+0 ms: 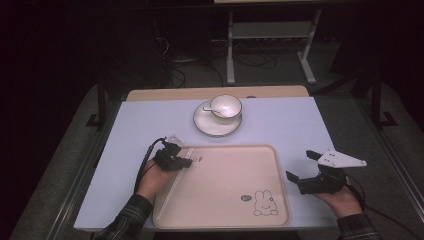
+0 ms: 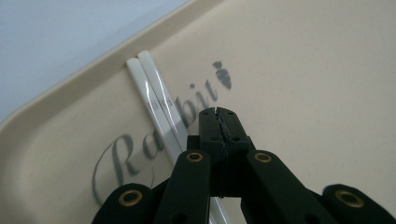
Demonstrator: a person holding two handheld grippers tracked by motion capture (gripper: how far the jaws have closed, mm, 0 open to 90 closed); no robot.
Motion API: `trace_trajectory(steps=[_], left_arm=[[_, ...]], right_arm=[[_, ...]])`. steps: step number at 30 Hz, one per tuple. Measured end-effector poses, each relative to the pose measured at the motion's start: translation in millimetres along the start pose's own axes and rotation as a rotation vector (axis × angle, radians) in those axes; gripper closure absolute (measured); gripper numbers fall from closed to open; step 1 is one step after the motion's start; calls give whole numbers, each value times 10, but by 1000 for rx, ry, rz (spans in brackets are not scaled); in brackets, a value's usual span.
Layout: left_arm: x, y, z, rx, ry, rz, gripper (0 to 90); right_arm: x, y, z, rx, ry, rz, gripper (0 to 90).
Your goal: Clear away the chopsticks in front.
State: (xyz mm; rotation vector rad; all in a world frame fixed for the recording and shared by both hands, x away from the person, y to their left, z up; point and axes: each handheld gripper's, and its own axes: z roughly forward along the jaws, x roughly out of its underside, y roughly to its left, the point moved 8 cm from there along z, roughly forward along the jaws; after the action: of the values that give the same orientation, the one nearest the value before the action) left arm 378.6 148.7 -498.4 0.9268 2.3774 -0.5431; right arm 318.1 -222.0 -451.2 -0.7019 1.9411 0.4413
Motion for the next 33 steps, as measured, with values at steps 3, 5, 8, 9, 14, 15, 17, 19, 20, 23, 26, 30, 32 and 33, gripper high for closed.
trace_trajectory(steps=[3, 5, 8, 9, 14, 15, 17, 19, 20, 23, 26, 30, 32, 33], left_arm=[[64, 29, -58, -6, 1, -7, 895], [102, 40, -92, -7, 4, -11, 895], [151, 52, -133, -13, 3, -15, 895], [164, 54, -145, -15, 4, -16, 895], [226, 83, -201, -21, 2, -28, 895], [240, 89, -213, -23, 5, -28, 895], [257, 98, -229, -23, 7, -27, 895], [276, 108, -247, -27, 5, -32, 895], [284, 111, -254, -30, 5, -36, 895], [307, 135, -280, -39, 5, -37, 895], [329, 147, -301, -42, 6, -38, 895], [332, 139, -301, -55, 10, -27, 895], [331, 137, -299, -58, 10, -24, 895], [330, 137, -299, -55, 8, -26, 895]], right_arm=[[0, 1, 3, 1, 0, -1, 0], [-1, 0, 4, 1, 0, -2, 0], [-1, 1, 5, 2, 1, -1, 0], [-1, 1, 4, 3, 1, 0, 0], [-2, 1, 3, 2, 0, -1, 0], [-3, 2, 4, 2, -1, -1, 0], [-3, 2, 5, 2, 0, -2, 0], [-4, 2, 4, 2, -1, -2, 0], [-4, 2, 4, 2, -1, -2, 0], [-2, 1, 4, 2, 1, 0, 0], [-3, 3, 8, 2, 1, -3, 0], [-3, 3, 7, 2, 1, -3, 0], [-3, 3, 7, 2, 1, -3, 0], [-3, 2, 9, 1, 1, -3, 0]])
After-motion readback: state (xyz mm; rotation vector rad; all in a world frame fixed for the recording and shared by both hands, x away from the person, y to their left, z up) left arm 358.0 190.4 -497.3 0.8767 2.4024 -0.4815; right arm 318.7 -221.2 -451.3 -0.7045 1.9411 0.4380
